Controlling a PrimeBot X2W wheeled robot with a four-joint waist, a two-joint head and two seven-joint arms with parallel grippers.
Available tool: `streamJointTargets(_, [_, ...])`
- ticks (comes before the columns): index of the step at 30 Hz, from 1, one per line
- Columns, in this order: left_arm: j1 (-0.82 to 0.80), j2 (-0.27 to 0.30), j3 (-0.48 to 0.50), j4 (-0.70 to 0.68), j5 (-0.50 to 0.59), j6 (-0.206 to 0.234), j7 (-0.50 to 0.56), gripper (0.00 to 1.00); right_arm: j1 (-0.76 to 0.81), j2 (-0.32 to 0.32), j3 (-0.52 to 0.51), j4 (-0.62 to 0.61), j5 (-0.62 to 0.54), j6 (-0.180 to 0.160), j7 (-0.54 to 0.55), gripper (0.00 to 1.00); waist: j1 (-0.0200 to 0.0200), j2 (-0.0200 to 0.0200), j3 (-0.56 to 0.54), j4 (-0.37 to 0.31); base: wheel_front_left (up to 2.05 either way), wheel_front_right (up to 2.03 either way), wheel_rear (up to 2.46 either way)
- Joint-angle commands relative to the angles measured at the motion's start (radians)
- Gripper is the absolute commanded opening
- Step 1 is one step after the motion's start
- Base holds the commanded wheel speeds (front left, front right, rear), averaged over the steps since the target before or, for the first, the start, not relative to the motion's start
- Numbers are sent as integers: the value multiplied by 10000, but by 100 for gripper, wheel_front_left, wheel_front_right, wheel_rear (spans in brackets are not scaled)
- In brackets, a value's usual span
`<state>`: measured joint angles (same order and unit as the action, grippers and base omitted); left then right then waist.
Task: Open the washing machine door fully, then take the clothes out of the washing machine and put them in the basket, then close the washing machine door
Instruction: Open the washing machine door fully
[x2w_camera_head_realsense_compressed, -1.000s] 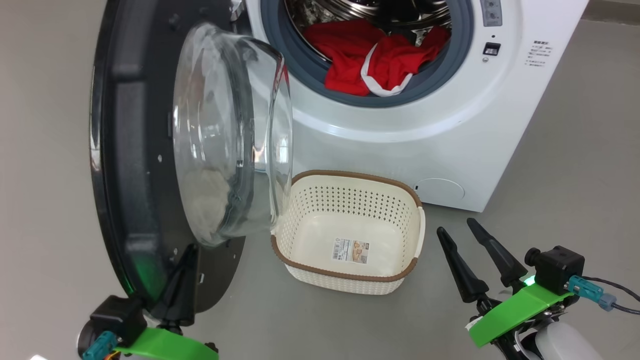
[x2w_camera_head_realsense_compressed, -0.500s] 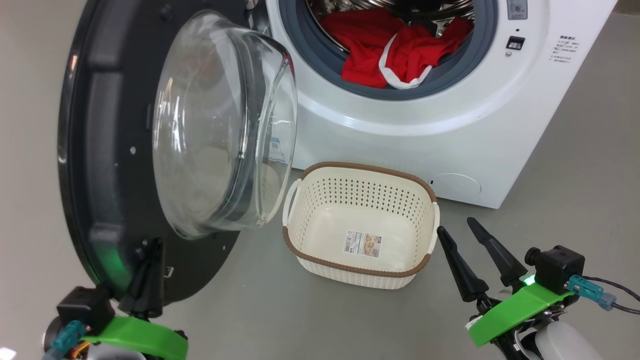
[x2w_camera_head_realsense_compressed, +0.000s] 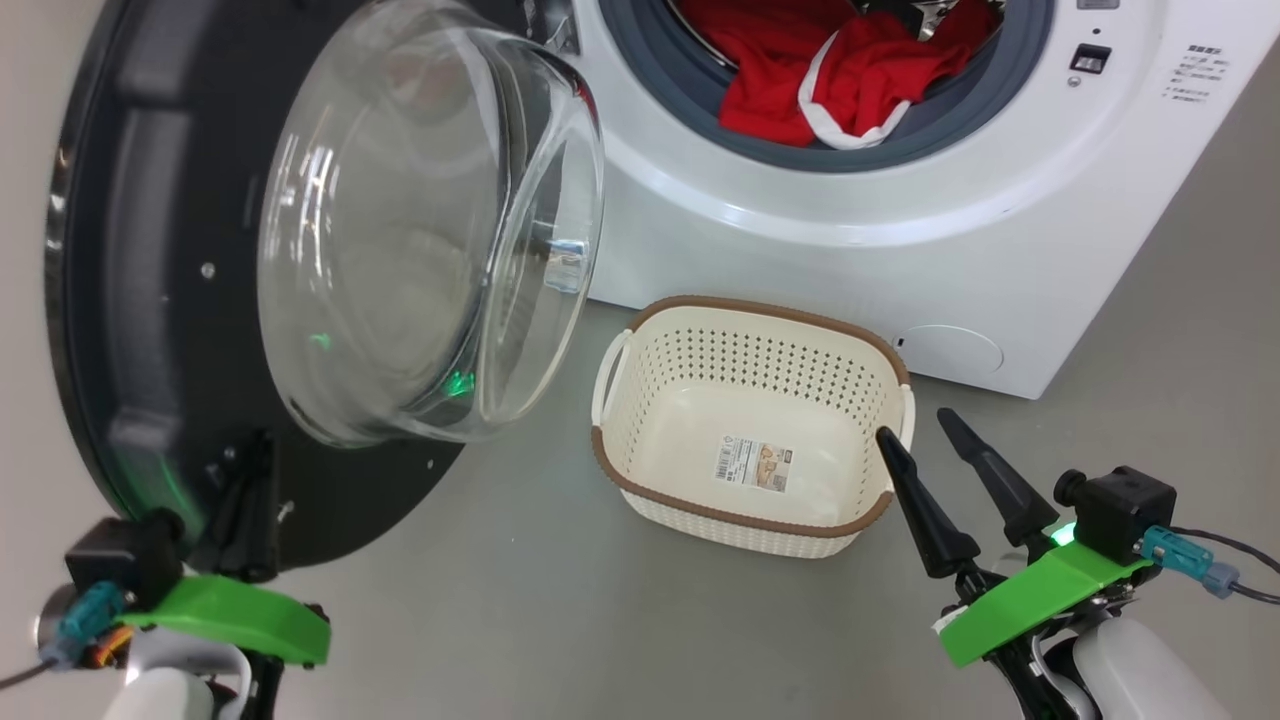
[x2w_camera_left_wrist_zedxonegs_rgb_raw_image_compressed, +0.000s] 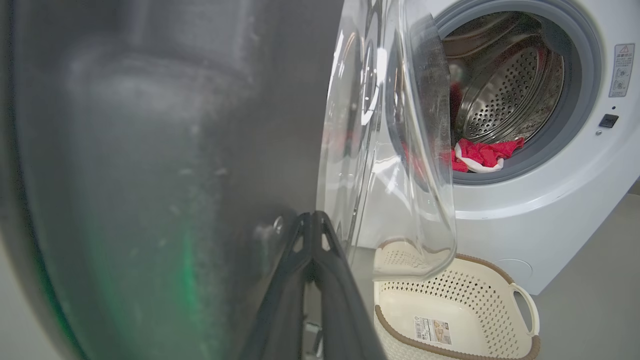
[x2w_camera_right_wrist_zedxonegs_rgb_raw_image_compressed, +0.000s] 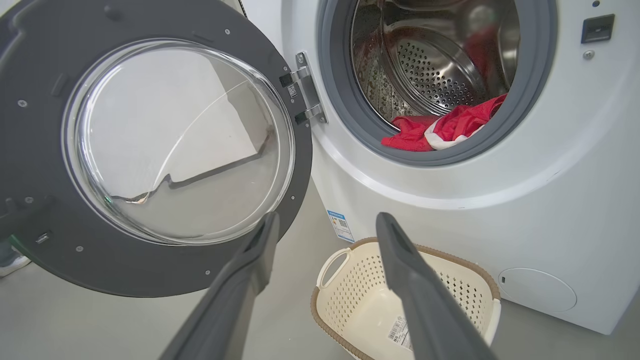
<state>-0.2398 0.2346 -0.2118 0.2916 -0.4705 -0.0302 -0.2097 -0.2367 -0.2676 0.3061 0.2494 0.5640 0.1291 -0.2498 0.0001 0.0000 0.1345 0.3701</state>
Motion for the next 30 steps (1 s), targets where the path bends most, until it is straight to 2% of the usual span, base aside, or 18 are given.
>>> streamJointTargets(1, [-599,553,578,-63,-30,41,-114,0,-293,-55,163,-207,-53,16,-120,100,-1,0,79,92,0,0,0])
streamJointTargets(18, [-1795,906,681,1593,-204,-164,-127,0,-407,-3,309,-91,-28,16,-120,100,-1,0,184,426,0,0,0])
streamJointTargets(30, [-1890,919,605,1919,-227,-200,-258,0,-373,47,399,-3,82,16,-120,100,-1,0,4,406,0,0,0])
